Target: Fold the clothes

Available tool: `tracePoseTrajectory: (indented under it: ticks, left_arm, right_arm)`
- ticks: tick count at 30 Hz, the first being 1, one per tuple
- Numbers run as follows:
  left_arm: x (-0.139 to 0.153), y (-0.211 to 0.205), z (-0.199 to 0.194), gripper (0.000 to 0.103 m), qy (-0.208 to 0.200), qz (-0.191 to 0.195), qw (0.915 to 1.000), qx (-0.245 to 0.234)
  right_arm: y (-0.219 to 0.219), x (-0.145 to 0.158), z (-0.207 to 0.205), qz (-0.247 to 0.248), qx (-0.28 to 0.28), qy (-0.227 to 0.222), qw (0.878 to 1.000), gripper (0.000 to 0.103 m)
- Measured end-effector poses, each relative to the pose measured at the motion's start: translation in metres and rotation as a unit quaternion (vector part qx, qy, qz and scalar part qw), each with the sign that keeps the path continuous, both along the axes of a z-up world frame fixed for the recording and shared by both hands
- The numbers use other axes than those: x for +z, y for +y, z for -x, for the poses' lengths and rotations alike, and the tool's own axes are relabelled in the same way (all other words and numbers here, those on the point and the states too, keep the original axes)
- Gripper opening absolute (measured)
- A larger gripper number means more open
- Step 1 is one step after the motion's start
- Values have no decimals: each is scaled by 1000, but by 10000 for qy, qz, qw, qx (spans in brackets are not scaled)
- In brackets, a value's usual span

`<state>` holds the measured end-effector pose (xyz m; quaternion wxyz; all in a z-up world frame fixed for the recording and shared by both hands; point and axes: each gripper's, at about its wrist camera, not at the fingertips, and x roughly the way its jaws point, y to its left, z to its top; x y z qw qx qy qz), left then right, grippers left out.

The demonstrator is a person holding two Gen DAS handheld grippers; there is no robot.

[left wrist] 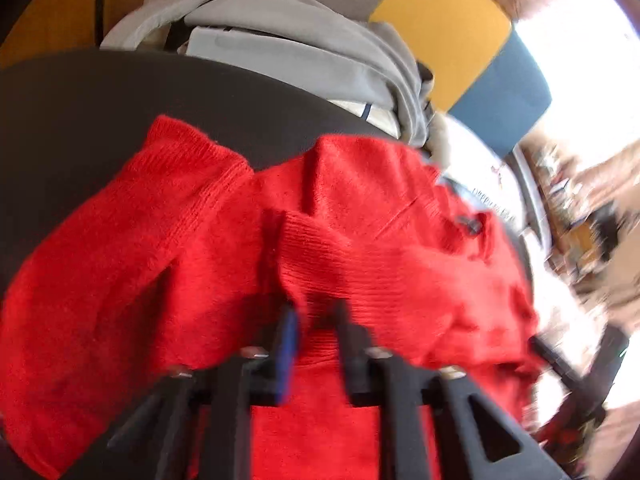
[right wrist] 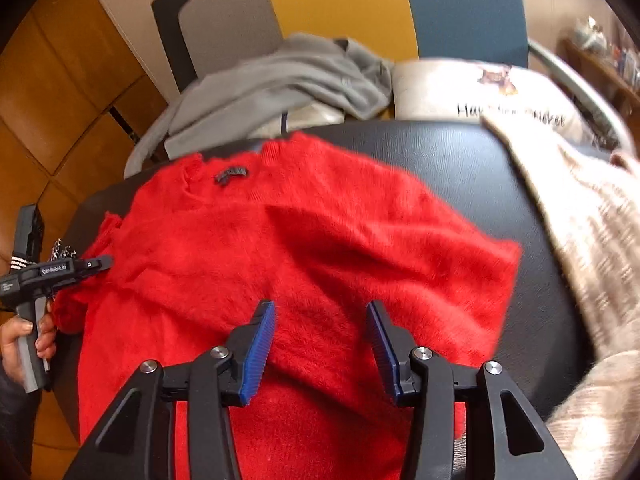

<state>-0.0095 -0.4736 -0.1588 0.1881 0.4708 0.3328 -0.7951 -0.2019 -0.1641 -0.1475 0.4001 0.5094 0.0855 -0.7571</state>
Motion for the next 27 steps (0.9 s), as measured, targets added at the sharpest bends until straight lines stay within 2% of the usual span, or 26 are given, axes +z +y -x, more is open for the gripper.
tracePoseTrajectory:
  ticks: [5,8,11,12,15,18,21,23,26,27]
  left_arm:
    - [21,1,-35,2,311,240,9992,102]
    - [22,1,-56,2,279,339,9989,168]
    - [4,-2,-56,4,-86,328,9992,218]
    - [4,-4,-55,5,-51,281,9992,274]
    - [16,-8,-55,5,204,199,9980,561]
    - [41,0,-54,7,638,463,9946,682]
    - [51,22,-30,8,819,660,9940,310]
    - [44,41,-7,8,684,743,9949,-22]
    - [12,58,15,8,238,765,9963,-319]
    - [-1,60,17,8,87,717,9968,-356]
  right_arm:
    - [15,-10,-17,210,267,-55,9994,51]
    - [23,-14,-18,389,296,-55,9988,51]
    - [18,-12,-18,290,297,-57,9991,51]
    - [15,-10,-19,210,307,-49,9993,51]
    - [11,2,-23,116,360,128,9992,51]
    - [4,21,-22,463,433,184,9978,51]
    - [-15,25,-20,489,495,275,9972,51]
    - [-32,18,-17,304,490,406,9975,51]
    - [-46,-3,-11,-179,341,523,9979,51]
    - [-42,-8,-13,-125,339,590,9976,52]
